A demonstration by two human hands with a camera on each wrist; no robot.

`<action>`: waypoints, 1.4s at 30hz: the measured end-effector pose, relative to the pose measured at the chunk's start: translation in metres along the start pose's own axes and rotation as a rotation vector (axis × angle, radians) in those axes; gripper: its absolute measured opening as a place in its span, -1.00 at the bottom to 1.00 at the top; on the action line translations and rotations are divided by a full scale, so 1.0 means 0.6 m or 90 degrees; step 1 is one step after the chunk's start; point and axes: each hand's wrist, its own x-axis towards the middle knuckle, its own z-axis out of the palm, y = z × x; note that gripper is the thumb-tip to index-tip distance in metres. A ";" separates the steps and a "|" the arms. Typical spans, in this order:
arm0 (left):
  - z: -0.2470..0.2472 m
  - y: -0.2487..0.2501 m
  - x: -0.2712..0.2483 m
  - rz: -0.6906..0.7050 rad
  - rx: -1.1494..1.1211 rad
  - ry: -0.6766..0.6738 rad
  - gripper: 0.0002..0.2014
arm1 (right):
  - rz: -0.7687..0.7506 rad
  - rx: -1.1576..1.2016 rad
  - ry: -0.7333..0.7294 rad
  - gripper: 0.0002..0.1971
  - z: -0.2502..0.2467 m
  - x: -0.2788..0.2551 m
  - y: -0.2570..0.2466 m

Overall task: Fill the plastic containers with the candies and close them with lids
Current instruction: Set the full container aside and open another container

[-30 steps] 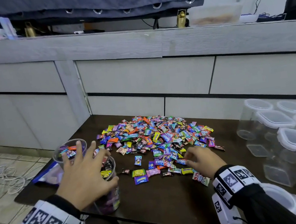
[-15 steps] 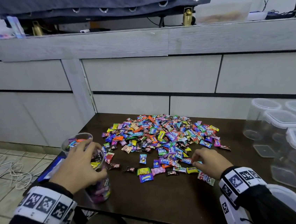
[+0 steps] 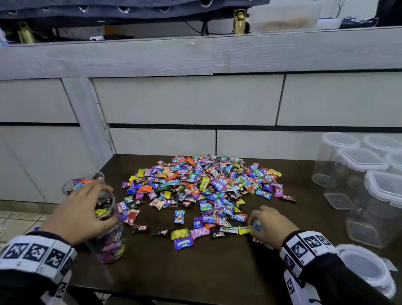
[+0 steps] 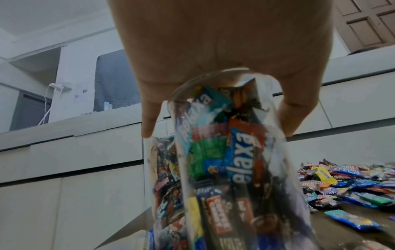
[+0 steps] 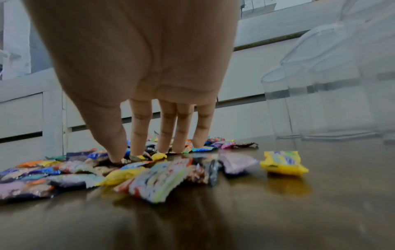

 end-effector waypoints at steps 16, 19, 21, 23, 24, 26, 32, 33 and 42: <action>0.101 0.257 -0.008 0.378 0.038 0.020 -0.47 | 0.226 -0.017 0.465 -0.62 -0.245 -0.126 0.126; 0.159 0.325 0.005 0.399 0.055 -0.079 -0.40 | 0.354 -0.051 0.404 -0.41 -0.243 -0.145 0.162; 0.181 0.355 0.011 0.394 0.061 -0.154 -0.31 | 0.411 -0.055 0.361 -0.28 -0.231 -0.153 0.180; 0.194 0.373 0.015 0.383 0.084 -0.221 -0.22 | 0.448 -0.030 0.326 -0.18 -0.216 -0.157 0.196; 0.199 0.379 0.015 0.378 0.098 -0.243 -0.18 | 0.460 -0.011 0.312 -0.14 -0.209 -0.158 0.202; 0.206 0.385 0.013 0.375 0.119 -0.277 -0.14 | 0.469 0.009 0.290 -0.11 -0.196 -0.157 0.212; 0.220 0.376 0.009 0.378 0.114 -0.273 -0.20 | 0.438 0.026 0.333 -0.21 -0.179 -0.161 0.228; 0.221 0.374 0.008 0.378 0.111 -0.274 -0.20 | 0.429 0.028 0.341 -0.24 -0.181 -0.162 0.226; 0.226 0.370 0.014 0.378 0.085 -0.280 -0.18 | 0.150 0.051 0.412 -0.34 -0.217 -0.157 0.091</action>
